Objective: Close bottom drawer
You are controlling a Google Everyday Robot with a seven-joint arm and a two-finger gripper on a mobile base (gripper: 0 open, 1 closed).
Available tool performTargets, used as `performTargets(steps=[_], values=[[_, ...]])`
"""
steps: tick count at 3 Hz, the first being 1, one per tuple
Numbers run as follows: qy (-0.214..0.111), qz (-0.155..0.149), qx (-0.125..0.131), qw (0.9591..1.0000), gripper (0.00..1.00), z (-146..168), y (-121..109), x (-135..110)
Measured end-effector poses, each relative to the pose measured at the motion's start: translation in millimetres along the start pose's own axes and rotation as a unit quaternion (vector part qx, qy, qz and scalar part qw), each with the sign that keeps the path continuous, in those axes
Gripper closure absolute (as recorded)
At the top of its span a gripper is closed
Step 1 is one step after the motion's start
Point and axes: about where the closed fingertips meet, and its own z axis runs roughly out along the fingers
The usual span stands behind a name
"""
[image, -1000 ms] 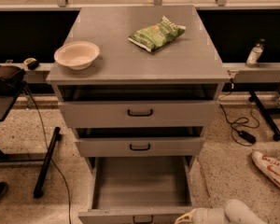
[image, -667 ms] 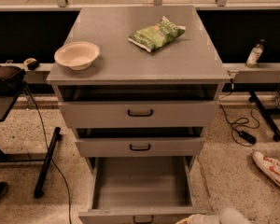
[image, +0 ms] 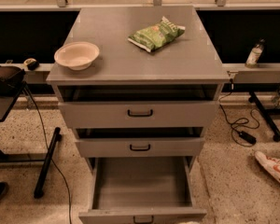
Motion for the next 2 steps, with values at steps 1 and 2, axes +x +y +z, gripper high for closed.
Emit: performTargets(steps=[1,2], values=[[-0.029,0.04,0.037,0.9981,1.0,25.0,2.8,3.8],[-0.047,0.057,0.059,0.9955,1.0,46.2,-2.4,0.3]])
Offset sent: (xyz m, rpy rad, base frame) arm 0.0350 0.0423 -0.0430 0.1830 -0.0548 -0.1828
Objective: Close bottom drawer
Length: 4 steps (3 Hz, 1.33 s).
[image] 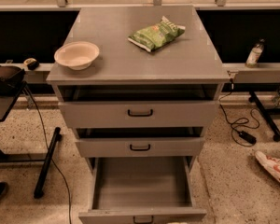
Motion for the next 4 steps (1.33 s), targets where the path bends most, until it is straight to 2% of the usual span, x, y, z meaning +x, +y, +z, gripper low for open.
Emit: performTargets(steps=[1,2,3,4], values=[[-0.006,0.009,0.021,0.9997,1.0,17.2,-8.5,-8.5],[-0.005,0.014,0.056,0.9983,1.0,32.6,-24.2,-16.8],[-0.024,0.015,0.059,0.9978,1.0,34.4,-31.2,-16.1],[-0.028,0.015,0.058,0.9978,1.0,34.7,-31.5,-16.6]])
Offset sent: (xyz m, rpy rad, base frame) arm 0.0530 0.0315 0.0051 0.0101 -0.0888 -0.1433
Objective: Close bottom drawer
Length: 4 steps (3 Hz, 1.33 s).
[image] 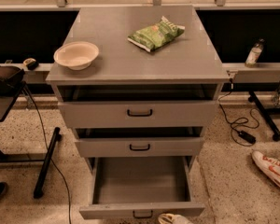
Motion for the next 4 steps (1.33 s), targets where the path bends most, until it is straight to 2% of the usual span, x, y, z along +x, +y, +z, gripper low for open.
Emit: performTargets(steps=[1,3,4], values=[[-0.018,-0.018,0.002,0.9997,1.0,15.5,0.5,-16.8],[-0.052,-0.058,0.05,0.9958,1.0,67.4,-17.2,-52.0],[-0.057,-0.074,0.079,0.9925,1.0,94.7,-36.5,-65.5]])
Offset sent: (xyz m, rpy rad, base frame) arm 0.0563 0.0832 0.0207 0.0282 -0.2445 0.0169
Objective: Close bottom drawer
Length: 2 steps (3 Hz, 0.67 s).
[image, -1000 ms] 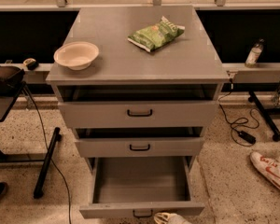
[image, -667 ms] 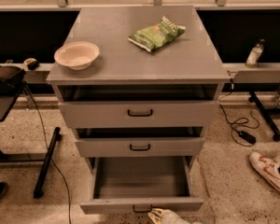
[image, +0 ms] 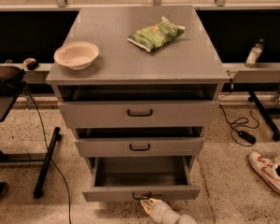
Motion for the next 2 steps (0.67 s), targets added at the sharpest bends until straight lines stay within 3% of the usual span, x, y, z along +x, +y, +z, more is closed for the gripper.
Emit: performTargets(steps=[1,2], values=[[-0.004,0.0,0.022,0.9997,1.0,27.6,-23.1,-1.4],[-0.008,0.001,0.037,0.9993,1.0,63.4,-61.3,-4.7]])
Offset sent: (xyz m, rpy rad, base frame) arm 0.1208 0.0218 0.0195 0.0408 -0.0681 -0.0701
